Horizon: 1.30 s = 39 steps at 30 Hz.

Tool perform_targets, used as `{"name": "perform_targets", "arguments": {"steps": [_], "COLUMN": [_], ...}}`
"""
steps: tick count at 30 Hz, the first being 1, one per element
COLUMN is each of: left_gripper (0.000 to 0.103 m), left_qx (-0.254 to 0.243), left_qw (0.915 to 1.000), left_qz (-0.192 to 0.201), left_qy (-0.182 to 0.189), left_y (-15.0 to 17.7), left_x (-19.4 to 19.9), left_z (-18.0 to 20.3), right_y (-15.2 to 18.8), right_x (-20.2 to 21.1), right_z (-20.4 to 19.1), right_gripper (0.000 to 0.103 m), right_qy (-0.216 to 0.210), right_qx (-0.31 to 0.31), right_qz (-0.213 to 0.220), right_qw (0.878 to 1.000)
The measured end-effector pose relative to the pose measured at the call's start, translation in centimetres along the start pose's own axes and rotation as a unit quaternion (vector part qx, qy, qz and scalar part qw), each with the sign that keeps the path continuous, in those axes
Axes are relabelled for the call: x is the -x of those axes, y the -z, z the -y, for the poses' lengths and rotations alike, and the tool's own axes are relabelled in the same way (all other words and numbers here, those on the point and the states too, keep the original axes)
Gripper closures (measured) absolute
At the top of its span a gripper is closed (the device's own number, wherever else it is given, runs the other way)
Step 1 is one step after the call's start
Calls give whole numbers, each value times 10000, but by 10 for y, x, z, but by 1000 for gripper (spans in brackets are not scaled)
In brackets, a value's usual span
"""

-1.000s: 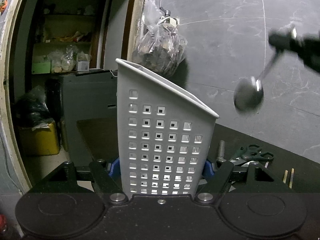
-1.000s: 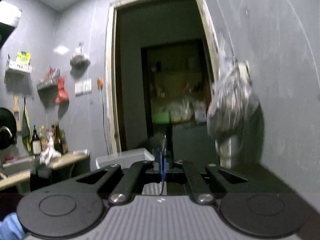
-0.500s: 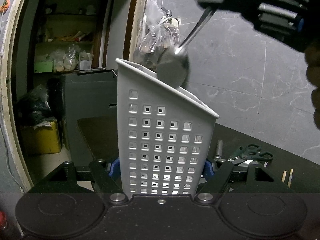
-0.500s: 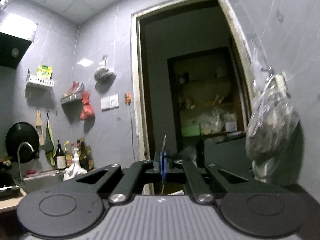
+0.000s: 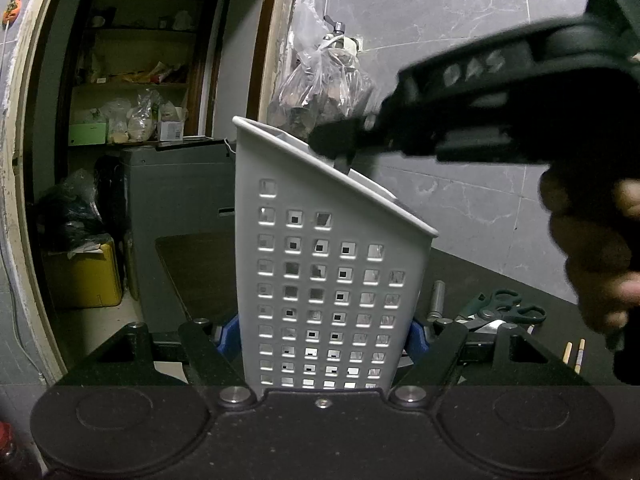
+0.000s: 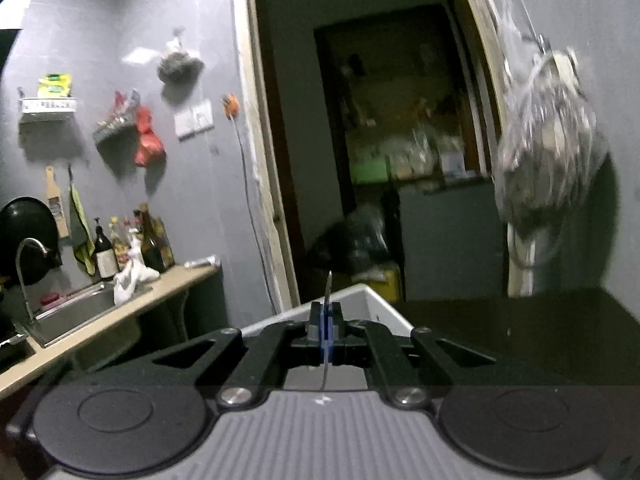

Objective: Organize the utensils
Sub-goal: 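Carry the spoon over the caddy and open the right tool to drop it in, then move the right tool back down to the utensil pile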

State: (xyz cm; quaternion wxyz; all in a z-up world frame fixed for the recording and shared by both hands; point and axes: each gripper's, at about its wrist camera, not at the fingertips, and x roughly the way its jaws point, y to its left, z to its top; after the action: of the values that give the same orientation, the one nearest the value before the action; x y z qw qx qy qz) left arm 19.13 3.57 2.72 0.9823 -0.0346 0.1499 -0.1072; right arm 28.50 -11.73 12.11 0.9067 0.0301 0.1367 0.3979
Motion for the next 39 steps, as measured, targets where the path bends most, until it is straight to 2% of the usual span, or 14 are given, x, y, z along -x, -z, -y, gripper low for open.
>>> {"name": "perform_targets", "arguments": {"steps": [12,22,24,26,28,32,36,38,39], "left_gripper": [26,26,26,26,26,26,26,26,26], "left_qx": [-3,-3,-2,-4,-4,-3,-6,-7,-7], "left_qw": [10000,10000,10000,10000,10000,10000,10000,10000,10000], "left_qz": [1,3,3,3,4,5,3,6,7], "left_qy": [-4,-2,-3,-3,-5,-12,-11,-11,-12], "left_y": [0,1,1,1,1,0,0,0,0], "left_x": [0,0,0,0,0,-1,-1,-1,-1], "left_z": [0,0,0,0,0,1,1,1,1], "right_y": [15,18,17,17,16,9,2,0,-1], "right_x": [-19,-16,-14,-10,-3,11,26,35,39], "right_z": [-2,-9,-8,-9,-11,-14,-13,-10,-8], "right_gripper": [101,93,86,73,69,52,36,24,22], "right_qy": [264,249,161,75,-37,-160,-122,-49,-8], "right_qx": [166,318,288,268,341,430,510,503,502], "right_qz": [-498,-497,-456,-352,-188,106,418,558,618], "right_qw": [9983,9979,9984,9990,9992,9989,9977,9972,9968]}}
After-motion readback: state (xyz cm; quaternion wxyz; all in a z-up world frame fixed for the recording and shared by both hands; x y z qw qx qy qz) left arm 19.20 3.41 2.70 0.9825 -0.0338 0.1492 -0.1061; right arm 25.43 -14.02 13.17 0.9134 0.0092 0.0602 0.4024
